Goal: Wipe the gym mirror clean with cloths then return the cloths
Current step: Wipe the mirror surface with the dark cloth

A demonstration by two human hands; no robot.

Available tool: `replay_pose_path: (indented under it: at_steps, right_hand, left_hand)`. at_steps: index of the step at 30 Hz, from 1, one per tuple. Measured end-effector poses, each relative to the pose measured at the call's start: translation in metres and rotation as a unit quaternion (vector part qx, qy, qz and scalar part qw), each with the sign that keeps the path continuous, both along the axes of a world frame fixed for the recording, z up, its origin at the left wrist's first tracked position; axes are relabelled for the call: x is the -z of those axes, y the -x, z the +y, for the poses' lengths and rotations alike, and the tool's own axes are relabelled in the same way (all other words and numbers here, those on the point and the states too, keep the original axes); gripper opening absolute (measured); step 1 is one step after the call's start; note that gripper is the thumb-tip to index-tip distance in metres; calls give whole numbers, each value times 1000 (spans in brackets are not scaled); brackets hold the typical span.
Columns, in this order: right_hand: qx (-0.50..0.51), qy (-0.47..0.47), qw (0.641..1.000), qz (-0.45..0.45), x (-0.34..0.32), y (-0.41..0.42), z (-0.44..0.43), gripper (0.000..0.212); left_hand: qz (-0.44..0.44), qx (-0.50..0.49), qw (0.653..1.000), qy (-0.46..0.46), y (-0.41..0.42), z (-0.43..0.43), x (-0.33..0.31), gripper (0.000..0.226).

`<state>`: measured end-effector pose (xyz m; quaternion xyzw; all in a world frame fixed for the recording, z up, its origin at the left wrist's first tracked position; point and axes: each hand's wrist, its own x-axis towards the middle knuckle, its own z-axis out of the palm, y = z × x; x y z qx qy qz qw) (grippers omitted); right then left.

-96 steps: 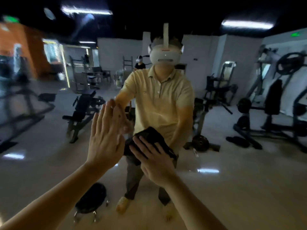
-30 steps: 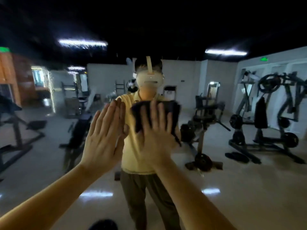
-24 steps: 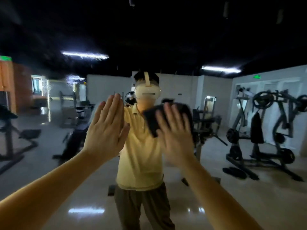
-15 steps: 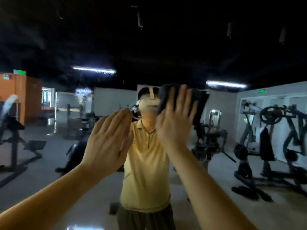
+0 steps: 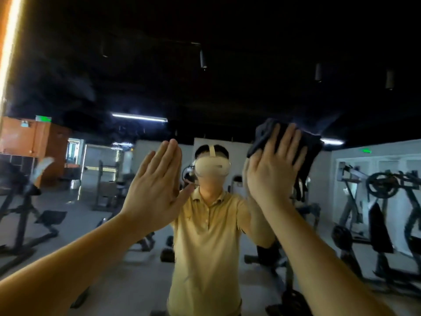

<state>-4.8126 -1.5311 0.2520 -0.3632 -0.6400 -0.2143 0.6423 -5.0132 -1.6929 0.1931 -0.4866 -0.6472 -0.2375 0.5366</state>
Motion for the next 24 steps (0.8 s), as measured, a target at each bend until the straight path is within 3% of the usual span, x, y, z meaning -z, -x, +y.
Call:
replay_pose_path:
  at_steps: [3, 6, 8, 10, 14, 18, 21, 24]
  right_hand:
    - [-52, -95, 988, -114, 16, 71, -44, 67]
    - [-102, -188, 921, -325, 41, 110, -75, 65]
    - [-98, -230, 887, -387, 37, 95, -62, 65]
    - [-66, -212, 915, -336, 18, 60, -33, 65]
    - [6, -63, 993, -100, -16, -26, 29, 65]
    - [0, 36, 997, 62, -37, -11, 17, 68]
    - [-34, -30, 999, 2, -44, 51, -29, 67]
    - [-81, -141, 964, -209, -26, 104, -68, 64]
  left_hand:
    - [0, 62, 998, -11, 5, -19, -11, 77]
    - [-59, 62, 991, -101, 18, -38, -23, 66]
    - [-86, 17, 992, -86, 30, -44, -31, 71]
    - [-94, -14, 994, -44, 37, -43, -35, 83]
    - [-87, -45, 994, -45, 42, -31, -30, 99]
    - [-68, -52, 995, -42, 49, -31, -28, 102]
    - [-70, -53, 996, -18, 49, -38, -31, 98]
    - [-94, -39, 995, -22, 36, -45, -37, 90]
